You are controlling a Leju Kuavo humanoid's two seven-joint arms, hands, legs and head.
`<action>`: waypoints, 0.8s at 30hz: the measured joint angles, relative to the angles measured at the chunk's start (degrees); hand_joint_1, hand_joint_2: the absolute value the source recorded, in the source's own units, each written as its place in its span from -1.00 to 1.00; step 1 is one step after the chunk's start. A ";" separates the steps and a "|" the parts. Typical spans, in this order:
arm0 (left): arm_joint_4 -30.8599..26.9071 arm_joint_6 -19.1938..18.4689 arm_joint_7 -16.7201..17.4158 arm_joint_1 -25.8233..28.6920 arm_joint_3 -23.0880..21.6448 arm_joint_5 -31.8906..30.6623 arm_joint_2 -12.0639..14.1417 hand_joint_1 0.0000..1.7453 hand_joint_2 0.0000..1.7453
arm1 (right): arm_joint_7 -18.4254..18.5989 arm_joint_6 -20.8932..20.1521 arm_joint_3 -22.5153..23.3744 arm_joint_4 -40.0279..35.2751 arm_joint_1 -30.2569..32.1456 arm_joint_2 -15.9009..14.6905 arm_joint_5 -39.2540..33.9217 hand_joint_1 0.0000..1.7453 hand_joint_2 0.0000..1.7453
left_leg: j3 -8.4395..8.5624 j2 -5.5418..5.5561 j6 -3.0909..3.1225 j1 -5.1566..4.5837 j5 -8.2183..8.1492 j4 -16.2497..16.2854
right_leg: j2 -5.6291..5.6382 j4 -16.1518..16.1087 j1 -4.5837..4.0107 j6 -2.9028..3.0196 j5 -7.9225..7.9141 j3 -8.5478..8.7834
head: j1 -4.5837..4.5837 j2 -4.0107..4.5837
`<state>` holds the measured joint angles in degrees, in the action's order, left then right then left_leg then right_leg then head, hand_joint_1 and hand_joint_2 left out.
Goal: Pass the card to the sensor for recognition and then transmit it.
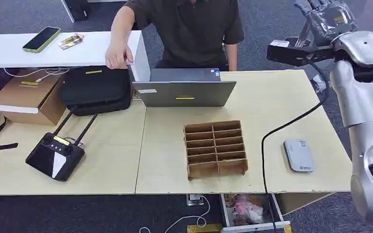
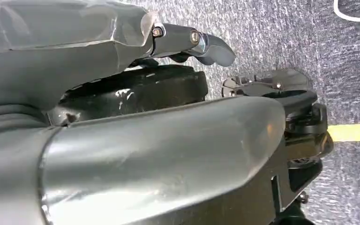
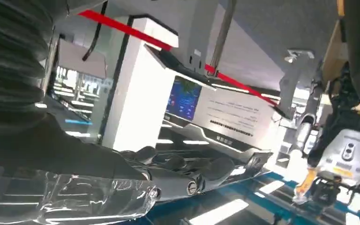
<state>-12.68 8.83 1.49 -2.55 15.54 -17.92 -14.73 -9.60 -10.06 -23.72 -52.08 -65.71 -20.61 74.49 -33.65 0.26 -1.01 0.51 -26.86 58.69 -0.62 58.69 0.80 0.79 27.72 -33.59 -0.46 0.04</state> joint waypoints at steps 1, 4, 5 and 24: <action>0.00 -0.28 -0.07 0.05 0.17 0.30 0.04 -1.00 -1.00 | -0.37 -0.91 -1.15 0.06 -0.56 -0.54 -0.71 -1.00 1.00 | 0.00 0.00 0.00 0.00 0.00 0.00 | -0.01 0.00 0.00 0.00 0.00 0.00 | 0.00 0.00; 0.00 -0.94 -0.50 0.15 0.66 0.63 0.20 -1.00 -1.00 | -0.83 -3.06 -4.52 -0.09 -1.53 -2.60 -2.56 -1.00 1.00 | 0.01 -0.01 0.00 0.00 0.00 0.00 | 0.01 0.00 0.00 0.00 0.00 0.01 | 0.02 0.00; 0.02 -1.09 -0.55 0.17 0.89 0.74 0.28 -1.00 -1.00 | -0.83 -3.80 -5.66 -0.53 -1.58 -3.52 -3.32 -1.00 1.00 | 0.02 -0.01 0.00 0.00 0.00 0.01 | 0.00 -0.02 0.00 0.00 0.00 0.00 | 0.00 0.00; 0.02 -1.75 -0.11 0.24 4.31 3.71 0.35 -1.00 -1.00 | 10.89 1.66 1.23 -31.37 40.59 -18.38 -14.33 -1.00 1.00 | -0.02 0.24 0.16 0.04 -0.17 -0.04 | -0.24 -0.11 -0.06 -0.05 0.15 0.11 | 0.09 0.00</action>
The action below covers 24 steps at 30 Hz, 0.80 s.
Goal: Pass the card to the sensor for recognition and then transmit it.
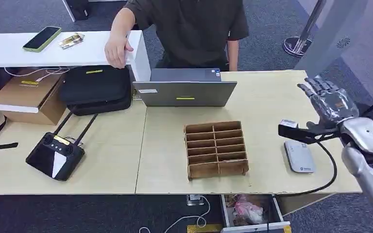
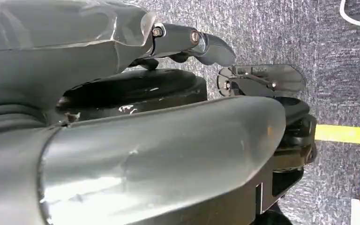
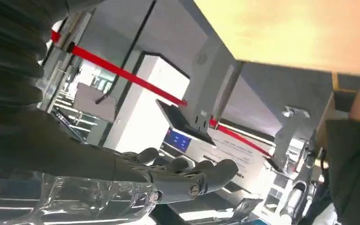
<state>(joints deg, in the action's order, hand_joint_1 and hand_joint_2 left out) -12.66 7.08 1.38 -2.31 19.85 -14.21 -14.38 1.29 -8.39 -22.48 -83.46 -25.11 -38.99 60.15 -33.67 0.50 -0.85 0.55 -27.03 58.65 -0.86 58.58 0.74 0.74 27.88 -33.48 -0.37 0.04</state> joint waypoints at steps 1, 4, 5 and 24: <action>0.00 -0.04 -0.07 0.00 0.09 0.00 0.00 -1.00 -1.00 | 0.28 0.11 1.77 -1.97 3.23 0.13 1.36 -1.00 1.00 | -0.02 0.03 0.01 0.01 -0.02 -0.01 | -0.04 0.00 -0.01 -0.03 0.05 0.01 | -0.07 0.00; 0.00 -0.20 -0.37 0.03 0.13 -0.04 0.00 -1.00 -1.00 | 1.16 0.55 6.62 -7.34 12.00 1.86 5.40 -1.00 1.00 | -0.05 0.05 0.04 0.00 -0.05 -0.02 | -0.07 0.00 0.00 0.00 0.08 -0.01 | 0.00 0.00; 0.00 -0.22 -0.37 0.02 0.13 -0.11 0.00 -1.00 -1.00 | 1.20 0.65 7.67 -8.64 13.94 2.45 6.09 -1.00 1.00 | -0.04 0.04 0.05 0.00 -0.06 -0.02 | -0.06 0.00 0.00 0.01 0.08 -0.01 | 0.02 0.00; 0.00 -0.26 0.13 -0.02 0.17 -1.97 0.00 -1.00 -1.00 | 3.21 2.47 15.27 -18.44 29.01 10.39 10.60 -1.00 1.00 | 0.04 -0.07 -0.01 0.00 -0.12 -0.03 | 0.04 0.00 -0.01 0.11 0.16 0.00 | 0.02 0.00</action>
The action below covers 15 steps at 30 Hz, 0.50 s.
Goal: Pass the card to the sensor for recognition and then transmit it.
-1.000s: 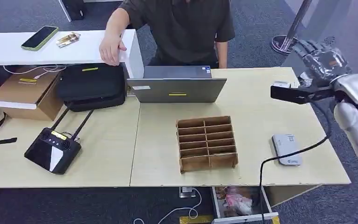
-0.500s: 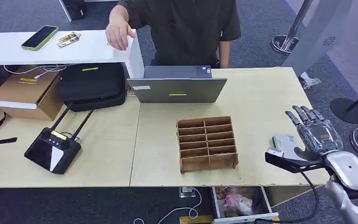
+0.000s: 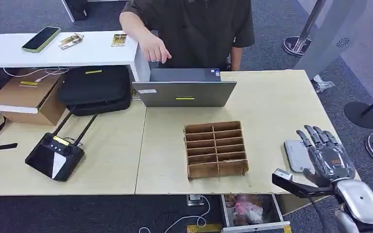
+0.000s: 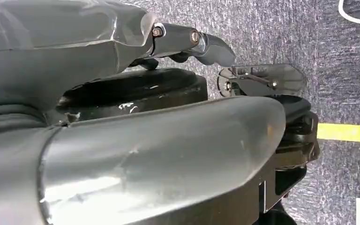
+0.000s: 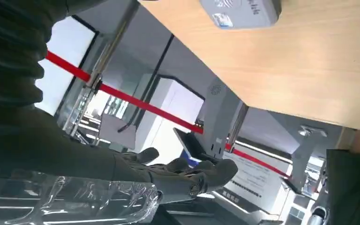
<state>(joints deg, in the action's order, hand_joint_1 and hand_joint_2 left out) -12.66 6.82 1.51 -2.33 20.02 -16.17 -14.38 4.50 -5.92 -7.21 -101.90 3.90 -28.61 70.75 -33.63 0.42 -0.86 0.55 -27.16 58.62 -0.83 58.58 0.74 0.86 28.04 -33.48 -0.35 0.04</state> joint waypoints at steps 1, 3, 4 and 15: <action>0.00 0.00 0.02 0.00 0.00 -0.37 0.00 -1.00 -1.00 | 0.20 0.50 0.11 -0.20 0.39 1.14 0.39 -1.00 1.00 | 0.02 -0.05 0.00 0.00 0.00 0.00 | 0.04 0.00 0.00 0.00 0.00 0.00 | -0.02 0.00; 0.00 0.00 0.02 -0.05 0.00 -0.70 -0.02 -1.00 -1.00 | 0.44 1.18 0.15 -0.24 0.97 3.06 0.92 -1.00 1.00 | 0.05 -0.10 -0.01 0.00 -0.01 -0.01 | 0.07 0.01 0.00 0.01 0.00 0.00 | 0.02 0.00; 0.00 0.02 0.02 -0.06 0.00 -0.87 -0.02 -1.00 -1.00 | 0.74 1.66 0.15 -0.24 1.29 4.13 1.25 -1.00 1.00 | 0.05 -0.12 -0.02 0.00 -0.01 -0.01 | 0.07 0.01 0.00 0.01 0.00 0.00 | -0.02 0.00; 0.00 -0.04 0.59 -0.12 -0.09 -1.94 -0.02 -1.00 -1.00 | 0.79 3.74 -0.24 0.99 1.29 13.11 0.70 -1.00 1.00 | 0.06 -0.19 -0.03 0.00 0.00 -0.01 | 0.12 0.05 0.00 0.01 0.00 0.02 | -0.02 0.00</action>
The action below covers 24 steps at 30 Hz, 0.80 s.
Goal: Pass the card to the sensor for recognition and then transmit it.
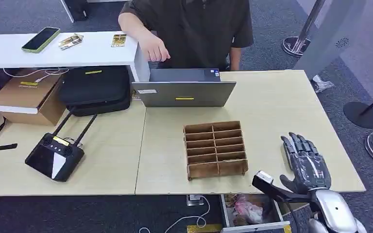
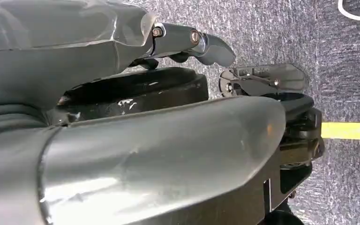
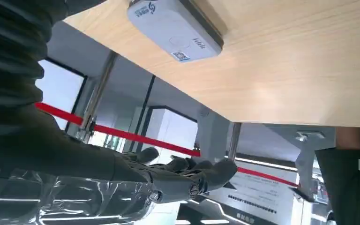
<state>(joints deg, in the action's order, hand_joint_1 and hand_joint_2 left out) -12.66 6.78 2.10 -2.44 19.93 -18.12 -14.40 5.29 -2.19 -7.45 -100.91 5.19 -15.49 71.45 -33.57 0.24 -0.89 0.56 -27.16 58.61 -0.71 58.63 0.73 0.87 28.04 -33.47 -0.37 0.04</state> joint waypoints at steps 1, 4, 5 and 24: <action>0.00 0.00 0.07 -0.02 -0.02 -0.18 0.00 -1.00 -1.00 | -0.02 0.15 0.00 0.37 -0.22 0.80 -0.15 -1.00 1.00 | 0.00 0.00 0.00 0.00 0.00 0.00 | 0.01 0.00 0.00 0.00 0.00 0.00 | 0.00 0.00; 0.00 -0.13 0.44 -0.10 -0.04 -0.63 0.00 -1.00 -1.00 | -0.22 1.01 -0.28 1.64 -0.67 3.61 -0.50 -1.00 1.00 | 0.01 0.00 0.00 0.00 0.00 0.00 | 0.01 0.00 0.00 0.00 0.00 -0.01 | 0.02 0.00; 0.00 -0.15 0.50 -0.11 -0.04 -0.79 0.00 -1.00 -1.00 | -0.20 1.03 -0.52 2.14 -0.81 4.52 -0.50 -1.00 1.00 | 0.01 0.00 0.00 0.00 0.00 0.00 | 0.01 0.00 0.00 0.00 0.00 -0.01 | 0.02 0.00; 0.00 -0.66 0.48 -0.11 -0.13 -1.33 0.17 -1.00 -1.00 | 0.00 1.88 -2.40 12.91 -7.41 10.29 0.02 -1.00 1.00 | 0.01 0.00 -0.02 0.00 0.01 0.00 | 0.01 0.01 0.00 0.00 0.00 0.00 | 0.02 0.00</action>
<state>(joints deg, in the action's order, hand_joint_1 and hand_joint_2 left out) -12.66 6.12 2.58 -2.56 19.80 -19.45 -14.23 5.29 -0.31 -9.86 -88.00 -2.22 -5.20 71.47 -33.56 0.23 -0.91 0.55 -27.15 58.61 -0.70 58.64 0.74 0.87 28.04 -33.46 -0.35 0.04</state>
